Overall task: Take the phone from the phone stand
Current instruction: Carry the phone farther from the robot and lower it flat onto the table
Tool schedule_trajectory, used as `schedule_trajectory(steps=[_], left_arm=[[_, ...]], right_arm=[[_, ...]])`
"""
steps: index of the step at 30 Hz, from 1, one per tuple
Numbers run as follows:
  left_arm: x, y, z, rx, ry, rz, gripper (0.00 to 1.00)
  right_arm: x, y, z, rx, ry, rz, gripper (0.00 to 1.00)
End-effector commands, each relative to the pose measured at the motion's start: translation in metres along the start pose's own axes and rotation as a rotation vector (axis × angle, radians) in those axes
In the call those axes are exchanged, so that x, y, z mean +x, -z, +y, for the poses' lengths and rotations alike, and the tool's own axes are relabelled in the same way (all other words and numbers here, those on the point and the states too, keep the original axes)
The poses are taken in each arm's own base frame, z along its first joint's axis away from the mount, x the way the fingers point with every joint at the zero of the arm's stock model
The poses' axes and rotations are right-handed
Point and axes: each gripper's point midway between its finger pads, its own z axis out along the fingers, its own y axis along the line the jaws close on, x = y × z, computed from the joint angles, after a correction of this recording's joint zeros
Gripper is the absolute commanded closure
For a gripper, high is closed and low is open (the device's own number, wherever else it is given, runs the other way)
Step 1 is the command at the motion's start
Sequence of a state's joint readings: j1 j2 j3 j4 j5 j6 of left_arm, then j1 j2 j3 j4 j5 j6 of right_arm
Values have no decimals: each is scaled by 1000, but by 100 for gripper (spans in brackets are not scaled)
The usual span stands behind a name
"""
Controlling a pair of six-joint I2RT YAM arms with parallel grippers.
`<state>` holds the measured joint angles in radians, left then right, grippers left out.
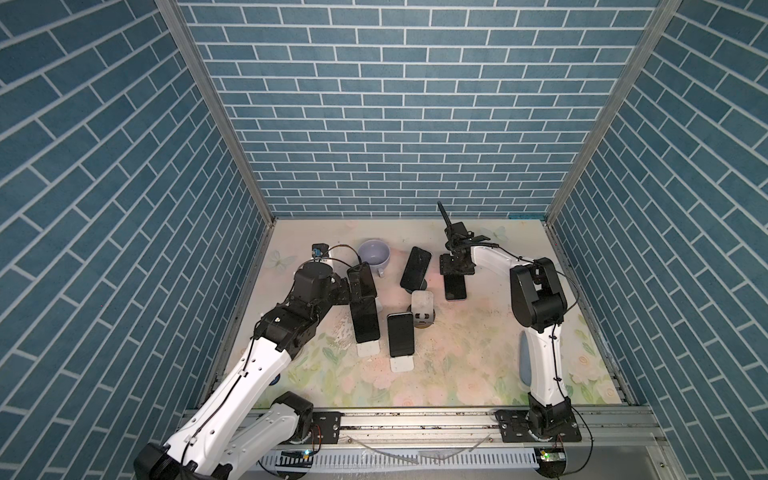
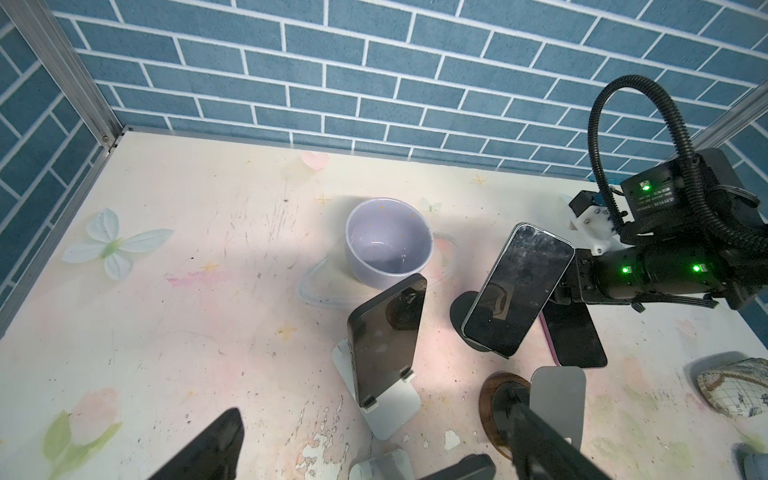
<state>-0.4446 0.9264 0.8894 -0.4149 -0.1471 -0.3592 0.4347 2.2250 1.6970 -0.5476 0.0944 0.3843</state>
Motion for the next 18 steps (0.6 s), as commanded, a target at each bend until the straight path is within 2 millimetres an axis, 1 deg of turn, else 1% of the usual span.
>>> schedule_trajectory(steps=[1,9,18], left_arm=[[2,1,-2,13,-6,-3,0],[1,3,0,2,-16,-7,0],[5,2,-1,8,-39,7,0]], right_arm=[[4,-15,-6,33,-11,24,50],[11,-19,-6,23,-45,31,43],[18,-20,-7,16,-59,36,40]])
